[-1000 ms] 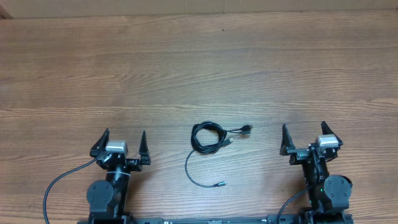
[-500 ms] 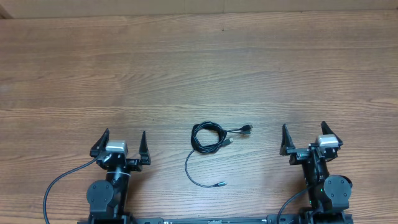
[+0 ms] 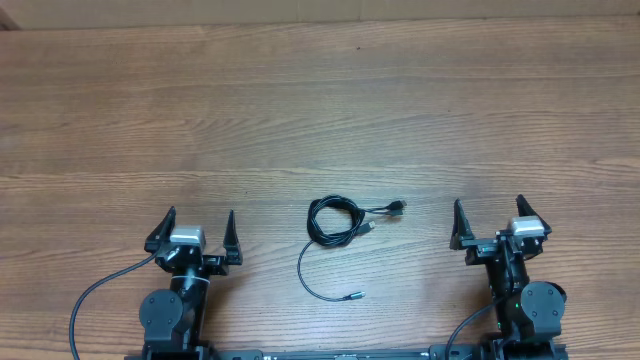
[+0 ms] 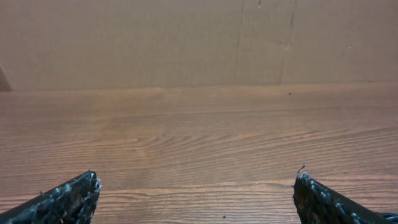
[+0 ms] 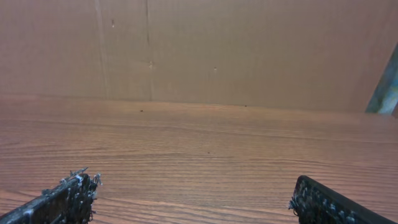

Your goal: Untangle cables

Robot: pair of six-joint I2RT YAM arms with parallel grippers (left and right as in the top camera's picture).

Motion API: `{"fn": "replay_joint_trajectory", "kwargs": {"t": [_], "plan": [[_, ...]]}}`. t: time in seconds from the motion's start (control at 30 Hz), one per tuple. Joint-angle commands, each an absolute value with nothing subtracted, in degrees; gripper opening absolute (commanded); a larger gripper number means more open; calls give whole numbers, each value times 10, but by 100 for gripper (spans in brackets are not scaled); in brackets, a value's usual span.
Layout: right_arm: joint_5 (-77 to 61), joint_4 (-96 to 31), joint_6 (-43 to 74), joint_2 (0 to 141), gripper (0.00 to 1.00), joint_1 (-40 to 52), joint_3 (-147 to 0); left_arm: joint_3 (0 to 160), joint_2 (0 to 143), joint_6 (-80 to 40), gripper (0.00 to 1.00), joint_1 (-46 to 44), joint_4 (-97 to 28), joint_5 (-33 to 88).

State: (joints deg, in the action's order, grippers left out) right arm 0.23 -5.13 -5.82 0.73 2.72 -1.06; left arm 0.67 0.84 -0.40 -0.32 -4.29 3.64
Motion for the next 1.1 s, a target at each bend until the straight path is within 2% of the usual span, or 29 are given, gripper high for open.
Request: {"fn": "replay_joint_trajectory", "kwargs": {"t": [0.0, 0.8, 1.07], "plan": [[3, -48, -59, 2, 100, 28, -4, 3, 3, -4, 100, 0, -42, 30], [3, -48, -59, 2, 100, 28, -4, 3, 3, -4, 100, 0, -42, 30], [3, -48, -59, 2, 100, 28, -4, 3, 3, 0, 99, 0, -29, -6]]}}
